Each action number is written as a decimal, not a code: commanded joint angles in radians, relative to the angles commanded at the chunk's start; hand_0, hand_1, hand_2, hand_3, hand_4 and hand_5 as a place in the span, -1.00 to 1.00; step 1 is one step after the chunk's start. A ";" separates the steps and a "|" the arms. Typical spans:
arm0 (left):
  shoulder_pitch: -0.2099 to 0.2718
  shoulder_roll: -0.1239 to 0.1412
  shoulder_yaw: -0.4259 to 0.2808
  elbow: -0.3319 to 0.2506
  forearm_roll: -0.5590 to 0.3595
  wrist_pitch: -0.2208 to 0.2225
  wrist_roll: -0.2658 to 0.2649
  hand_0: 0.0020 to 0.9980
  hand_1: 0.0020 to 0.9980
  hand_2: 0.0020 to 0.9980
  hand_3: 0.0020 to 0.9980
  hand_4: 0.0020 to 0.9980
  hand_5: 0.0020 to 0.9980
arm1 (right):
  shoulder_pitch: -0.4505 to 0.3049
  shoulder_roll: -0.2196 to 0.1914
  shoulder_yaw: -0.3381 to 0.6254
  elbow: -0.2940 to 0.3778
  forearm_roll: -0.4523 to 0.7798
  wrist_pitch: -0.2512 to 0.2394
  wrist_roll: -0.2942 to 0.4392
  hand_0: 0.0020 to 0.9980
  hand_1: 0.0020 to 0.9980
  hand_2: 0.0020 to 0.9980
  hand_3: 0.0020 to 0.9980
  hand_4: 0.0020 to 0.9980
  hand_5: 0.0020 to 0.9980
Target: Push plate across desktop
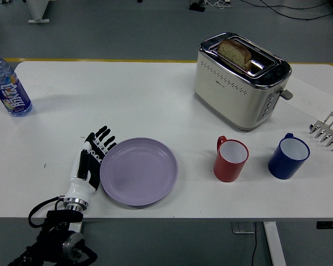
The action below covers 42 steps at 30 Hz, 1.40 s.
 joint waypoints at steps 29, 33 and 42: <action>-0.028 0.000 0.074 0.001 -0.024 -0.001 -0.004 0.62 0.69 0.79 0.63 0.00 1.00 | 0.007 -0.001 0.008 0.000 -0.016 0.003 0.000 0.27 0.19 0.32 0.51 -0.07 0.04; -0.030 0.000 0.088 0.000 -0.026 -0.001 -0.004 0.62 0.69 0.79 0.63 0.00 1.00 | 0.007 -0.002 0.009 0.000 -0.018 0.002 0.000 0.27 0.19 0.32 0.51 -0.07 0.04; -0.032 0.000 0.104 -0.012 -0.028 -0.001 -0.008 0.62 0.69 0.79 0.63 0.00 1.00 | 0.006 -0.001 0.010 0.000 -0.020 0.001 -0.002 0.27 0.19 0.32 0.51 -0.07 0.04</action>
